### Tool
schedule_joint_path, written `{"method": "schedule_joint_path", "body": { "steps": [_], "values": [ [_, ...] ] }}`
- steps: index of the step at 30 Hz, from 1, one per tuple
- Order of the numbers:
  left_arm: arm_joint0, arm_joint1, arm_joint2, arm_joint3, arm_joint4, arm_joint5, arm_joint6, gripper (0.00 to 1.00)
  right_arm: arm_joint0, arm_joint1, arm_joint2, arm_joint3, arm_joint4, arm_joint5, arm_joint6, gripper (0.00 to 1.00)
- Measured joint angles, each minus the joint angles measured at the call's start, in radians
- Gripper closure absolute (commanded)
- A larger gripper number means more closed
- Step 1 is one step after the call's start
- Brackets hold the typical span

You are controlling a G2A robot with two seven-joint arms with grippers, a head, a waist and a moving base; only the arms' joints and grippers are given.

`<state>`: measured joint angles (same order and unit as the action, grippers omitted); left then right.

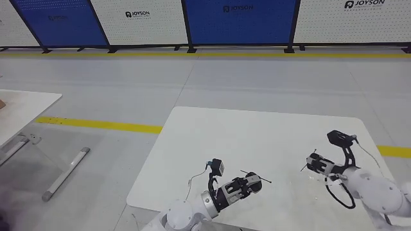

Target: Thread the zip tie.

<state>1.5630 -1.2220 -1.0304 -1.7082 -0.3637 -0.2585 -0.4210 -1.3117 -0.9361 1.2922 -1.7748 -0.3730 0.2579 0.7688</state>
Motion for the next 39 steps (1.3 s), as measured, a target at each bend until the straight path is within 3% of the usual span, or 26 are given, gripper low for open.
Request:
{"method": "schedule_joint_path", "body": {
  "steps": [5,7,17,20,23,27,31,39],
  "values": [
    [0.0,0.0,0.0,0.0,0.0,0.0,0.0,1.0,-0.15,-0.008,0.066,-0.075,0.082,-0.057,-0.264,1.0],
    [0.0,0.0,0.0,0.0,0.0,0.0,0.0,1.0,-0.178,-0.009,0.071,-0.084,0.084,-0.063,-0.337,1.0],
    [-0.001,0.0,0.0,-0.002,0.003,-0.002,0.003,1.0,-0.172,-0.009,0.07,-0.083,0.082,-0.062,-0.315,1.0],
    [-0.004,-0.002,0.007,-0.032,0.102,-0.04,0.081,1.0,-0.172,-0.009,0.07,-0.083,0.082,-0.062,-0.315,1.0],
    [-0.003,-0.008,0.039,-0.043,0.296,-0.076,0.221,1.0,-0.172,-0.009,0.07,-0.083,0.082,-0.062,-0.315,1.0],
    [-0.034,-0.026,0.102,-0.006,0.484,-0.055,0.38,1.0,-0.172,-0.009,0.07,-0.083,0.082,-0.062,-0.315,1.0],
    [-0.068,-0.041,0.146,0.036,0.572,-0.034,0.479,1.0,-0.172,-0.009,0.07,-0.083,0.082,-0.062,-0.315,1.0],
    [-0.068,-0.041,0.147,0.037,0.573,-0.034,0.482,1.0,-0.172,-0.01,0.072,-0.083,0.085,-0.062,-0.32,1.0]
  ]
}}
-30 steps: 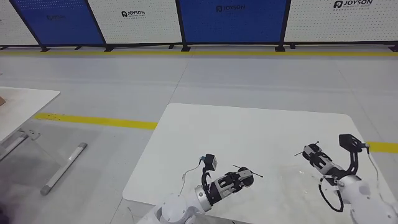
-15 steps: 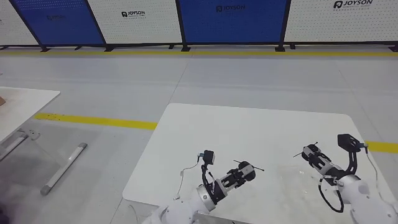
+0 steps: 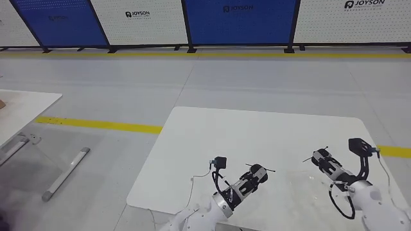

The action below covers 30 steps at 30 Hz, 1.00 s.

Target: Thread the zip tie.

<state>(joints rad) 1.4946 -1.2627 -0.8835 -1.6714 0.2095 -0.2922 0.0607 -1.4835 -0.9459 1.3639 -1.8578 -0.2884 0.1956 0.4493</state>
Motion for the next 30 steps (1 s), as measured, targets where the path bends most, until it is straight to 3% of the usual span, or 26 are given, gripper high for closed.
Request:
{"method": "schedule_joint_path", "body": {
  "steps": [3,16,30],
  "values": [
    [0.0,0.0,0.0,0.0,0.0,0.0,0.0,1.0,-0.01,-0.005,0.019,0.001,0.055,-0.031,-0.036,1.0],
    [0.0,0.0,0.0,0.0,0.0,0.0,0.0,1.0,-0.208,-0.015,0.084,0.05,0.199,-0.373,-0.145,1.0],
    [0.0,0.0,0.0,0.0,0.0,0.0,0.0,1.0,-0.222,-0.016,0.091,0.051,0.199,-0.377,-0.157,1.0]
  ]
}}
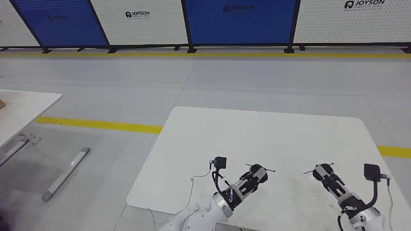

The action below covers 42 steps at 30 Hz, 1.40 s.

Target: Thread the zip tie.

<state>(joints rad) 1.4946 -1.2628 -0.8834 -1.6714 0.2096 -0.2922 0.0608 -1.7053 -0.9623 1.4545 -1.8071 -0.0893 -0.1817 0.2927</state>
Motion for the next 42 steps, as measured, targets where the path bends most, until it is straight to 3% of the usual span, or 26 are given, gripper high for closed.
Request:
{"method": "schedule_joint_path", "body": {
  "steps": [2,7,15,21,27,33,42],
  "values": [
    [0.0,0.0,0.0,0.0,0.0,0.0,0.0,1.0,-0.008,-0.005,-0.006,0.0,-0.003,-0.027,-0.041,1.0],
    [0.0,0.0,0.0,0.0,0.0,0.0,0.0,1.0,-0.069,-0.023,-0.022,0.017,-0.021,-0.157,-0.254,1.0],
    [0.0,0.0,0.0,0.0,0.0,0.0,0.0,1.0,-0.141,-0.044,-0.074,-0.023,-0.186,-0.158,-0.538,1.0],
    [-0.005,-0.001,-0.002,-0.003,0.014,0.011,0.012,1.0,-0.141,-0.044,-0.074,-0.023,-0.186,-0.158,-0.537,1.0],
    [-0.039,-0.018,0.051,-0.023,0.17,0.094,0.11,1.0,-0.141,-0.044,-0.074,-0.023,-0.187,-0.158,-0.537,1.0],
    [-0.107,-0.051,0.126,0.042,0.27,0.188,0.23,1.0,-0.141,-0.044,-0.074,-0.023,-0.187,-0.158,-0.537,1.0],
    [-0.107,-0.051,0.125,0.043,0.27,0.189,0.224,1.0,-0.141,-0.044,-0.074,-0.023,-0.187,-0.158,-0.537,1.0]
  ]
}}
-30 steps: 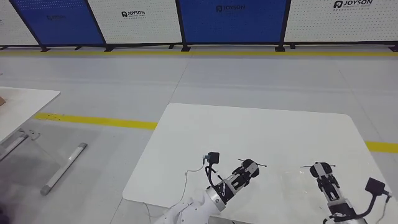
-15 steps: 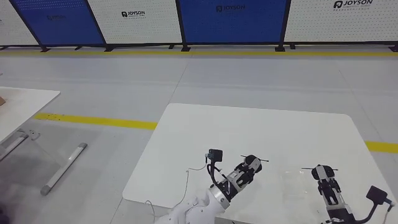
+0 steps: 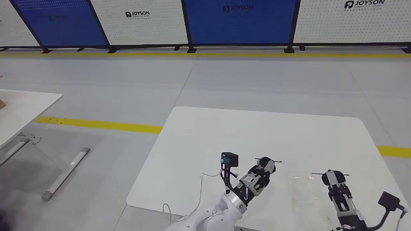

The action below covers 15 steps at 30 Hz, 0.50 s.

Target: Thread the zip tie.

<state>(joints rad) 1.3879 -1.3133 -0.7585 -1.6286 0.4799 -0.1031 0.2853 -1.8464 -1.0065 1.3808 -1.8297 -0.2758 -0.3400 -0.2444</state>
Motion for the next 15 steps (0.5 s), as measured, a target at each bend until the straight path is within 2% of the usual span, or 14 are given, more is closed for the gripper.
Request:
{"method": "schedule_joint_path", "body": {
  "steps": [3,7,11,15],
  "values": [
    [0.002,0.002,-0.005,0.006,0.019,0.024,-0.026,1.0,0.0,0.0,0.0,0.0,0.0,0.0,0.0,1.0],
    [0.028,0.011,-0.012,0.005,0.048,0.056,-0.1,1.0,0.0,0.0,0.0,0.0,0.0,0.0,0.0,1.0],
    [0.048,0.013,-0.011,0.02,0.056,0.048,-0.111,1.0,0.0,0.0,0.0,0.0,0.0,0.0,0.0,1.0],
    [0.046,0.007,-0.003,0.04,0.043,0.021,-0.076,1.0,0.0,0.0,0.0,0.0,0.0,0.0,0.0,1.0]
  ]
}}
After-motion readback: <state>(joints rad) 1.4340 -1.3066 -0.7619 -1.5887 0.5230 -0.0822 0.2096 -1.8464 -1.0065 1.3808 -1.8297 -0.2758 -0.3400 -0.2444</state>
